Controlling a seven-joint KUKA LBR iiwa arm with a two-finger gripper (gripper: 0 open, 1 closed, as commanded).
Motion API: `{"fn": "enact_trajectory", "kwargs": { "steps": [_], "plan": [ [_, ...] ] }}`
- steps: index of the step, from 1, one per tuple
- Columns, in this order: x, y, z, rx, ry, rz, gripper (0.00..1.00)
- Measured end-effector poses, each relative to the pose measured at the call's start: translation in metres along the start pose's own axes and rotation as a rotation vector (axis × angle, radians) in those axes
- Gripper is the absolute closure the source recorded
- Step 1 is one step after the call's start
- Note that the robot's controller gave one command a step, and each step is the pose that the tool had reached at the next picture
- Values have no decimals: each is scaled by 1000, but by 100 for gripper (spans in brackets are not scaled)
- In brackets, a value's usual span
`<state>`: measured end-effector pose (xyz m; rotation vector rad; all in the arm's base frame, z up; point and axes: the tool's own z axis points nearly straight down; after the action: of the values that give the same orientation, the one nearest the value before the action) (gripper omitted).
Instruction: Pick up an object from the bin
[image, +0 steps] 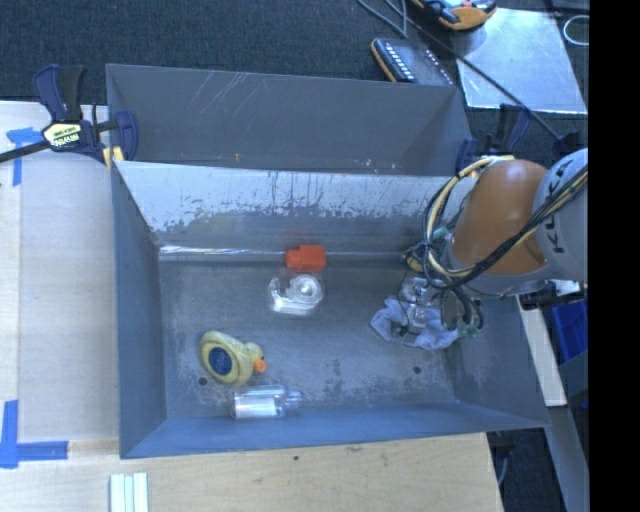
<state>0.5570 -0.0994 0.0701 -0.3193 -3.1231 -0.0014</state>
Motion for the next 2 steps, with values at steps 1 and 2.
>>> {"fn": "enact_trajectory", "kwargs": {
  "steps": [1, 2],
  "plan": [
    [0, 0, 0, 0, 0, 0, 100],
    [12, 1, -92, -1, -6, 29, 100]
  ]
}}
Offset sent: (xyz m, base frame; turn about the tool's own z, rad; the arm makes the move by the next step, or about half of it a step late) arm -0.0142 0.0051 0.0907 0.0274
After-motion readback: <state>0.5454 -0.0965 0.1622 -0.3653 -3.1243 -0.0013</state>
